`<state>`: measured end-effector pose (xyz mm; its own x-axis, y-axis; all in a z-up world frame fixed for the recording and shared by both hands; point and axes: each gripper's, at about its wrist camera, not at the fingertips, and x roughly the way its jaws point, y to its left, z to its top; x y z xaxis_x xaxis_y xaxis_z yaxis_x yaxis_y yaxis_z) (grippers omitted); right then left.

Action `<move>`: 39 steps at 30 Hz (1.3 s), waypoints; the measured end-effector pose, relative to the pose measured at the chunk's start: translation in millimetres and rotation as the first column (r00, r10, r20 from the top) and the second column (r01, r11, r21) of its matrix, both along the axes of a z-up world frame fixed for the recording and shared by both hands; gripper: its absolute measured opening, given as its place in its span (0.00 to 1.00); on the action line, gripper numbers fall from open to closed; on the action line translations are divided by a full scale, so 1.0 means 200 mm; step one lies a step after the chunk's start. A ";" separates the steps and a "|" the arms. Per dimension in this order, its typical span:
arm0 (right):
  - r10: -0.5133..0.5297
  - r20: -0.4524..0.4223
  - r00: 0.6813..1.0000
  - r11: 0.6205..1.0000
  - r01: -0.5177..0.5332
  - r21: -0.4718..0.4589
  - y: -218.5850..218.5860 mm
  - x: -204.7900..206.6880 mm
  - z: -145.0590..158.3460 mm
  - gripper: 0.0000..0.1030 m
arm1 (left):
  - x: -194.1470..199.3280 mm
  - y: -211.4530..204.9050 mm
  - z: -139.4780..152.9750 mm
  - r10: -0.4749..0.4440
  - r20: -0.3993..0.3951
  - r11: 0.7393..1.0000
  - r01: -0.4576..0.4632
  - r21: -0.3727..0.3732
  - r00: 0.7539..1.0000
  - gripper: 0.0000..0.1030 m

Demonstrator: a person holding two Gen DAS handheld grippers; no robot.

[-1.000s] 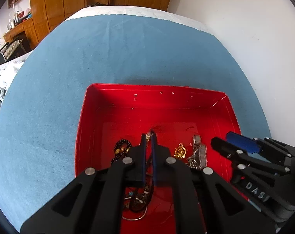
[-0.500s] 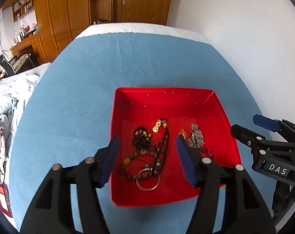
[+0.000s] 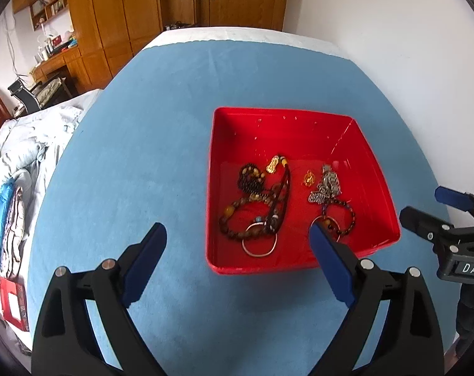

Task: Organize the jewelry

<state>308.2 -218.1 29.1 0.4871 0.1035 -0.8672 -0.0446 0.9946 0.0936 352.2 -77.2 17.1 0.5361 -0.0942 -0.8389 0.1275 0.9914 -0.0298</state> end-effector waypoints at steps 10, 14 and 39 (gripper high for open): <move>-0.012 -0.017 1.000 1.000 0.012 -0.013 0.00 -0.08 -0.02 0.96 | -0.05 0.04 0.02 0.016 -0.019 1.000 -0.016 0.013 1.000 0.89; -0.015 -0.012 1.000 1.000 0.014 -0.015 0.00 -0.10 0.00 0.96 | -0.08 0.05 0.04 0.012 -0.017 1.000 -0.012 0.011 1.000 0.89; -0.004 -0.032 0.999 1.000 0.003 -0.005 0.03 -0.10 -0.05 0.96 | -0.11 0.03 0.05 0.000 0.019 1.000 0.000 0.027 1.000 0.89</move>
<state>288.7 -211.7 19.5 0.4592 0.0977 -0.8830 -0.0381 0.9952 0.0903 330.8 -71.8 27.8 0.5522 -0.0721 -0.8306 0.1281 0.9918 -0.0009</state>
